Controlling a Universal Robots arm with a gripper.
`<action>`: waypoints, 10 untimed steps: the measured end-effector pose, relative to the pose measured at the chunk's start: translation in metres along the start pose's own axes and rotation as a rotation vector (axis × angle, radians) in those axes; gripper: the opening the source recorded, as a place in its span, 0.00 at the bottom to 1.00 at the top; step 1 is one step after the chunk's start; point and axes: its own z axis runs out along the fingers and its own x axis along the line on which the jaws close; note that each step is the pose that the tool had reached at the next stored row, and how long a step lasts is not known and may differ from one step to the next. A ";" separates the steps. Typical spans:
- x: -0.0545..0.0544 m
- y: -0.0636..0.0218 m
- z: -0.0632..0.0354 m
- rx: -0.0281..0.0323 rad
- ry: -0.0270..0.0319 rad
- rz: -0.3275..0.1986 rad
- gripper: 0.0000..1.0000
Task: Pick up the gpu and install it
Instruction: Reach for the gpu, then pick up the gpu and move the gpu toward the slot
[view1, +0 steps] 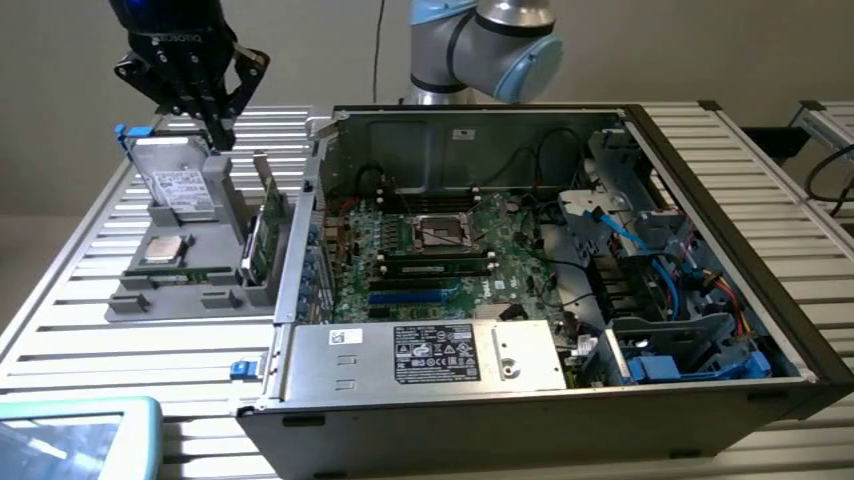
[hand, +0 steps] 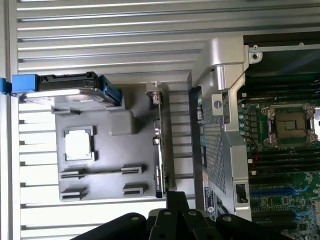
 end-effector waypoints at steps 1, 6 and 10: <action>0.003 -0.0002 0.0001 -0.0001 -0.0001 0.000 0.11; 0.012 -0.0009 0.0003 -0.0001 -0.0001 0.000 0.11; 0.012 -0.0009 0.0002 0.0000 0.0000 0.000 0.11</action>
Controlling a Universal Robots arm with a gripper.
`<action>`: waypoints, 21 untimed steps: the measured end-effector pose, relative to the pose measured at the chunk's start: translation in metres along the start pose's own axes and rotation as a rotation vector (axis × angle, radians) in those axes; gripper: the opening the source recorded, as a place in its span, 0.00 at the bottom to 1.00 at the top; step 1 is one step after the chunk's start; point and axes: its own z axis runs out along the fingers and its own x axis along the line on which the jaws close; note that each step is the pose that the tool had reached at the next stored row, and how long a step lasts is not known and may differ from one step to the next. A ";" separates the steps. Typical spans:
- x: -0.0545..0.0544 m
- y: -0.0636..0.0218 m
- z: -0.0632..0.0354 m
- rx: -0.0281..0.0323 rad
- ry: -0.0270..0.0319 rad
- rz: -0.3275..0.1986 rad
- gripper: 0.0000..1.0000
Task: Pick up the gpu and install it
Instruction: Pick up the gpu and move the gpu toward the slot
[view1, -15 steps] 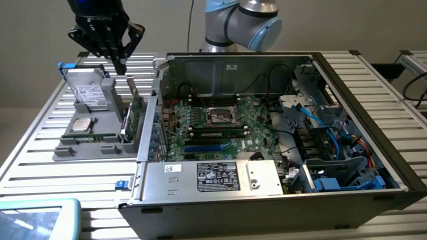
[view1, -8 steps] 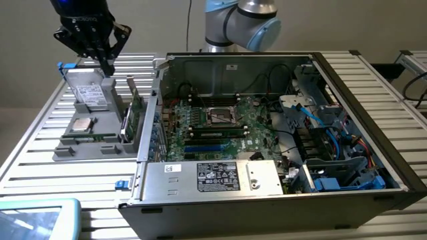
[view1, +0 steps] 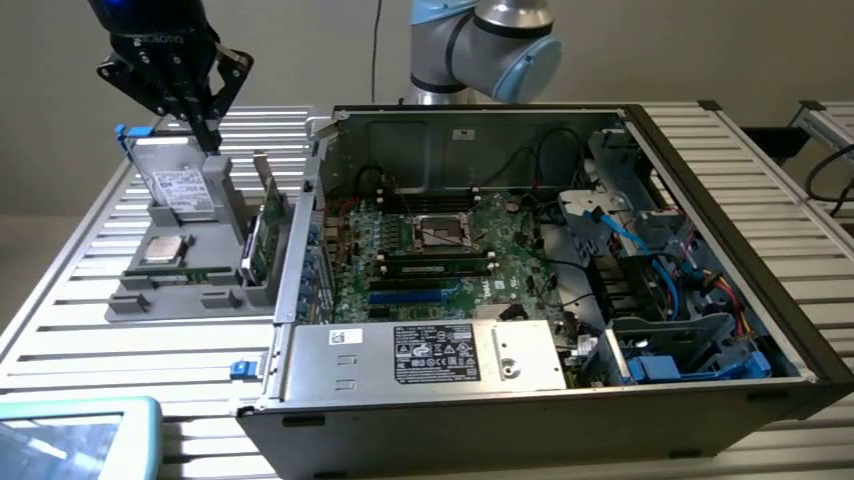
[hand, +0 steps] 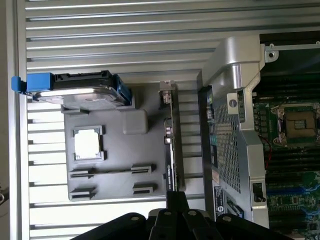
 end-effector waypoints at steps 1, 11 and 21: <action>0.000 0.0000 0.0000 -0.0001 -0.0001 0.000 0.11; 0.000 0.0000 0.0000 0.0000 -0.0001 0.000 0.18; 0.004 -0.0007 0.0075 -0.0060 -0.0021 0.000 0.36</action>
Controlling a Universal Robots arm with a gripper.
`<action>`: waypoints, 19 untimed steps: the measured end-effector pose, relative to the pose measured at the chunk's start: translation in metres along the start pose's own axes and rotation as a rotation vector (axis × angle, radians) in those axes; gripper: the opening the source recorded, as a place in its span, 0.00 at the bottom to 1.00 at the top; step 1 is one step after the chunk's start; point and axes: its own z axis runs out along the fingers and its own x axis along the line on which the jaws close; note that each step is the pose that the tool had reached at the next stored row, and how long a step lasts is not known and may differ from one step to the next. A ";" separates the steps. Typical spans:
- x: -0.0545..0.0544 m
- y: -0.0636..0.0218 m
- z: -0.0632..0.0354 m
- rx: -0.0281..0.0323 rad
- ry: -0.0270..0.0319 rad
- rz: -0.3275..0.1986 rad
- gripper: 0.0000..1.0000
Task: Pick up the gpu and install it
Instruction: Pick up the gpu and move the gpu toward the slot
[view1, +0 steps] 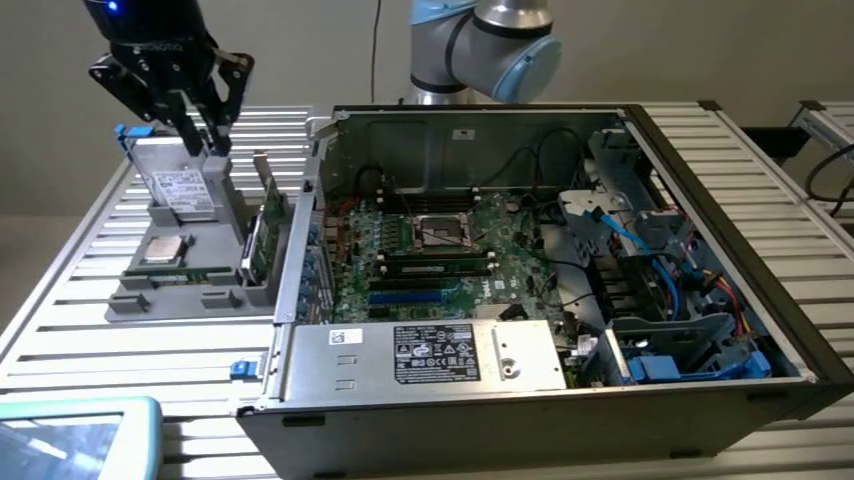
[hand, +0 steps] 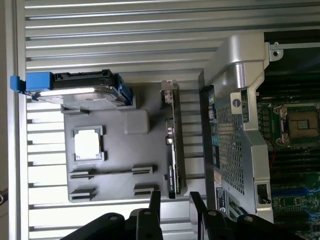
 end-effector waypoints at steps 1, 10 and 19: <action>0.001 -0.0001 0.0011 -0.0035 -0.0004 0.000 0.36; 0.008 -0.0024 0.0104 -0.0601 0.0003 0.000 0.36; 0.008 -0.0034 0.0267 -0.0602 0.0002 0.000 0.36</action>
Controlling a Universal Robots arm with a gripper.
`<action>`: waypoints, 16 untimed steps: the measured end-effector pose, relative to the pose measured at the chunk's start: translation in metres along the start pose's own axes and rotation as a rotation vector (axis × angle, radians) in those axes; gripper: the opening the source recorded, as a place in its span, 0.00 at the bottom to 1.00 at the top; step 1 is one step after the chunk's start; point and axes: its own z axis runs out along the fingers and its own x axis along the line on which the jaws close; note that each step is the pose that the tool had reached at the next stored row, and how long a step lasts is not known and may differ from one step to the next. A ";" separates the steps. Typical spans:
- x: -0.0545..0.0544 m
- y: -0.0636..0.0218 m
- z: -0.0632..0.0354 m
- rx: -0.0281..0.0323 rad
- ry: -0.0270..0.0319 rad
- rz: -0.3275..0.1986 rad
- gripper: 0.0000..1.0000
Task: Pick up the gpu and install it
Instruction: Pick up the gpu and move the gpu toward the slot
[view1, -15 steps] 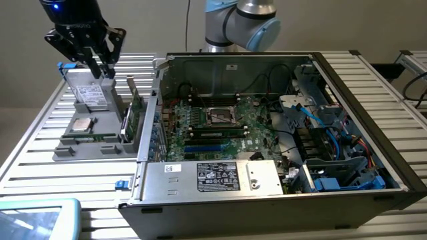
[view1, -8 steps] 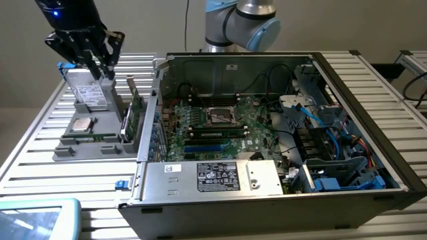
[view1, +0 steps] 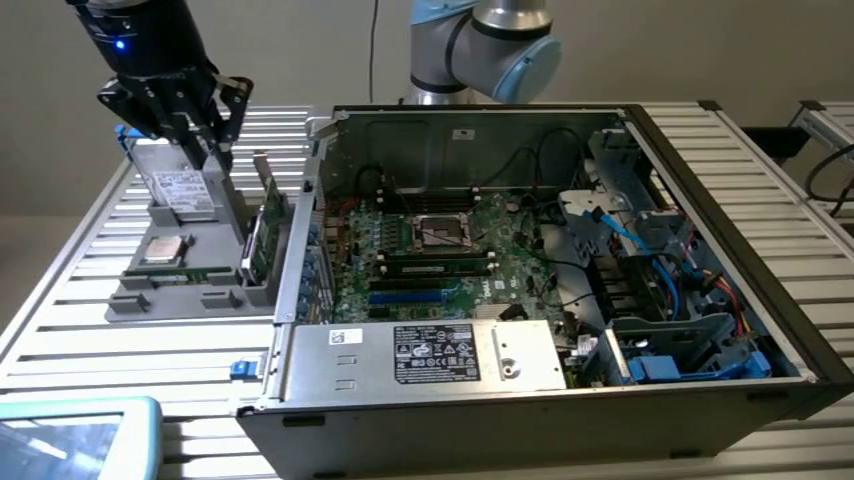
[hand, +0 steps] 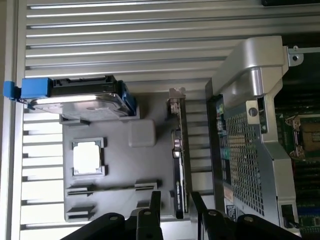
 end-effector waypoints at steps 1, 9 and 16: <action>0.000 -0.0002 0.0018 0.0000 -0.0002 0.000 0.36; 0.000 -0.0016 0.0135 -0.0010 -0.0143 -0.003 0.45; 0.001 -0.0047 0.0203 -0.0030 -0.0317 -0.016 0.45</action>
